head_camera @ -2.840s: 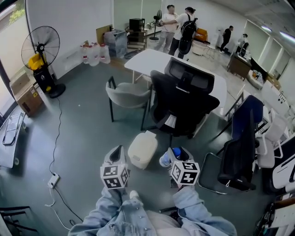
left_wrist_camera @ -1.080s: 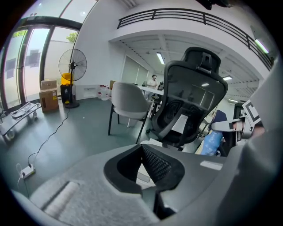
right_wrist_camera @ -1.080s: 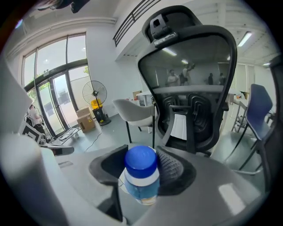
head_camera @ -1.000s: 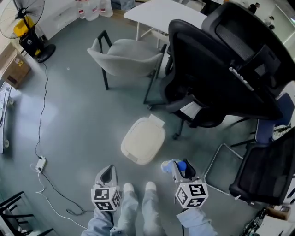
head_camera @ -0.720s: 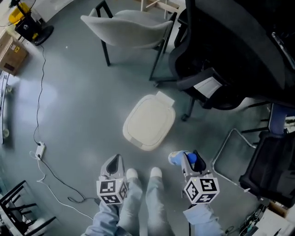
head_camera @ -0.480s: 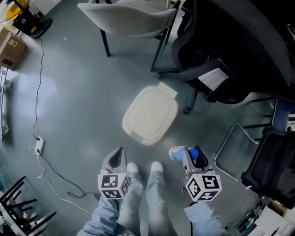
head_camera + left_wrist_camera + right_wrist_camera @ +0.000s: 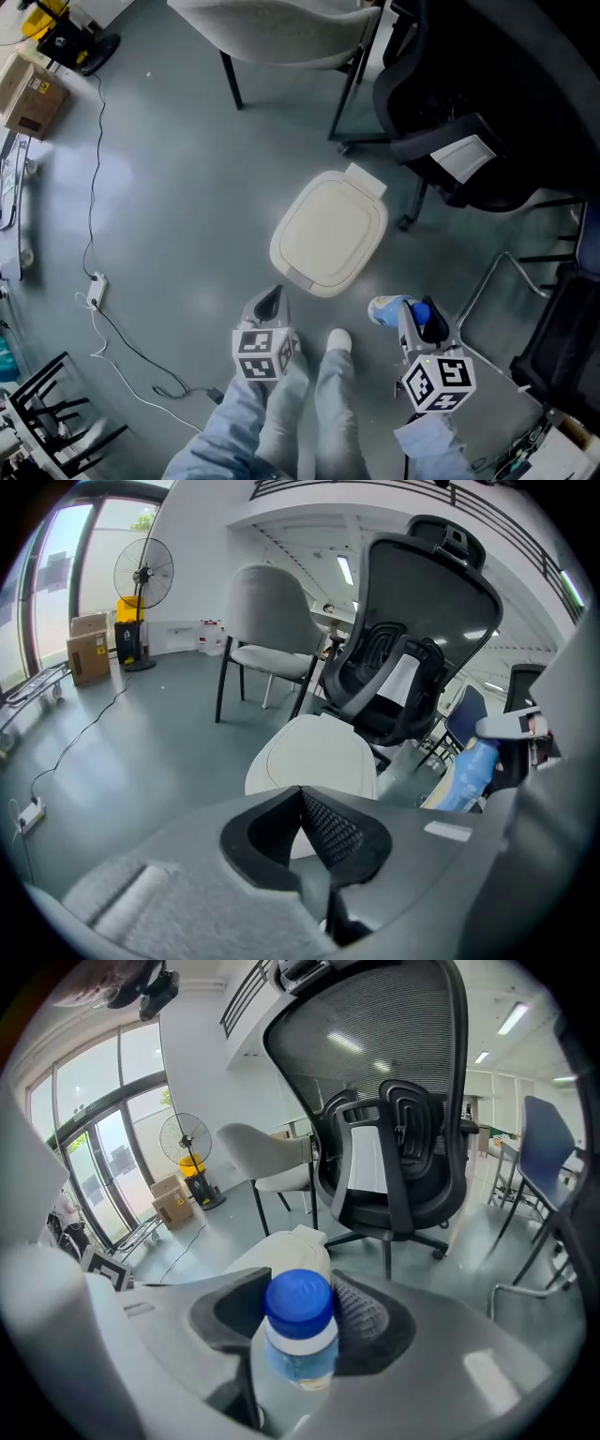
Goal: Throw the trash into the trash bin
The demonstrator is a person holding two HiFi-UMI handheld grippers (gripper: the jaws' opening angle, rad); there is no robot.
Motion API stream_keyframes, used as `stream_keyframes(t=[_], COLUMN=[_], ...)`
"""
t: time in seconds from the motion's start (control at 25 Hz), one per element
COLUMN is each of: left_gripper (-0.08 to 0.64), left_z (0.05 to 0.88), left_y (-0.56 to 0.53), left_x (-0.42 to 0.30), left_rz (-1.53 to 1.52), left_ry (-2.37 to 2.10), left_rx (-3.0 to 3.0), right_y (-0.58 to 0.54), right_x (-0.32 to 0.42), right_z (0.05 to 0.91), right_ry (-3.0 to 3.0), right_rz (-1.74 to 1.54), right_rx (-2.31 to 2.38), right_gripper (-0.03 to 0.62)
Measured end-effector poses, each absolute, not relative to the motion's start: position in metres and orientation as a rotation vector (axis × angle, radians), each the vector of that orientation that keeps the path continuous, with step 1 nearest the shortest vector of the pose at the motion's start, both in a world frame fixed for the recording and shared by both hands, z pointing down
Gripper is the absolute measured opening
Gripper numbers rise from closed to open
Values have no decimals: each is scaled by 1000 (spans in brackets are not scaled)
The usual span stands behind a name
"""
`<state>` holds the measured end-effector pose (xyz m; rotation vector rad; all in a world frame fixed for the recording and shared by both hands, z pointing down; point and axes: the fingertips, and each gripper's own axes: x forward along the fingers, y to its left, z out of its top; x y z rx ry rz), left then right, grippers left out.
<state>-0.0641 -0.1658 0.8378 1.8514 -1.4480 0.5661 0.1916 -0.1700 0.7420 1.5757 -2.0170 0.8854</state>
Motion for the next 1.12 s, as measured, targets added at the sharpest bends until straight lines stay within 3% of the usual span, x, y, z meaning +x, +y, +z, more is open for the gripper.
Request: stream_keyframes(t=[1.12], left_gripper=[9], left_z=[901], left_y=[-173], left_x=[-46], left_rz=[673], left_ry=[-1386], left_rx=[1890], right_y=[-145], right_x=[219], right_z=[761], right_ry=[-1925], right_rz=[943], right_rx=[1644], right_gripper=[199])
